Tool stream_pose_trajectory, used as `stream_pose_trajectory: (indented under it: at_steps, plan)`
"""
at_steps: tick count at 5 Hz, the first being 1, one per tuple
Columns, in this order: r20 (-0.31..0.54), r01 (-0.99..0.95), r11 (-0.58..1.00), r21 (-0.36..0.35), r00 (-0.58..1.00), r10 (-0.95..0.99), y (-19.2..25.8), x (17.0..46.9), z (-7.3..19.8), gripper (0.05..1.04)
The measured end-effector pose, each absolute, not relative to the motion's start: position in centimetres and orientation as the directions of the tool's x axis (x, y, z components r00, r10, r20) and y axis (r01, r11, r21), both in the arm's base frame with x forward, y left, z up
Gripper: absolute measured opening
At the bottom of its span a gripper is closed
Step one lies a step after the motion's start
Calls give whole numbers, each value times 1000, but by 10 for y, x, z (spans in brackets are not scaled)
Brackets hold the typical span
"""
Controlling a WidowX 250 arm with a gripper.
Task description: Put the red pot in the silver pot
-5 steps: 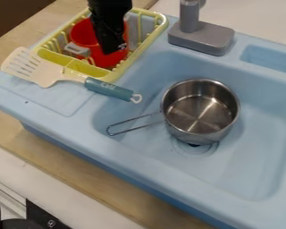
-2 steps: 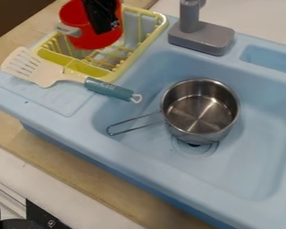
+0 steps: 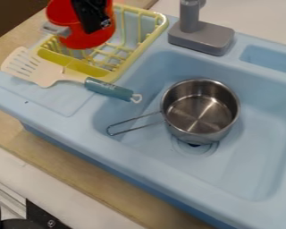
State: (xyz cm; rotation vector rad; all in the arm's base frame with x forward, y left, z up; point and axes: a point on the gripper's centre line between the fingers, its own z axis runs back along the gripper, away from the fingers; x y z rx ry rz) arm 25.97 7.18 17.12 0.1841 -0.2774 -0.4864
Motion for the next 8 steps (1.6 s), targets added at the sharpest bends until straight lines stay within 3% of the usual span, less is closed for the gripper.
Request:
stream_pose_trajectory:
  at_steps: [6,8]
  plan:
    - [226,722,647,247,606,-762,-47,231,172,55]
    - [205,744,631,222,597,-776,-72,233,157,55]
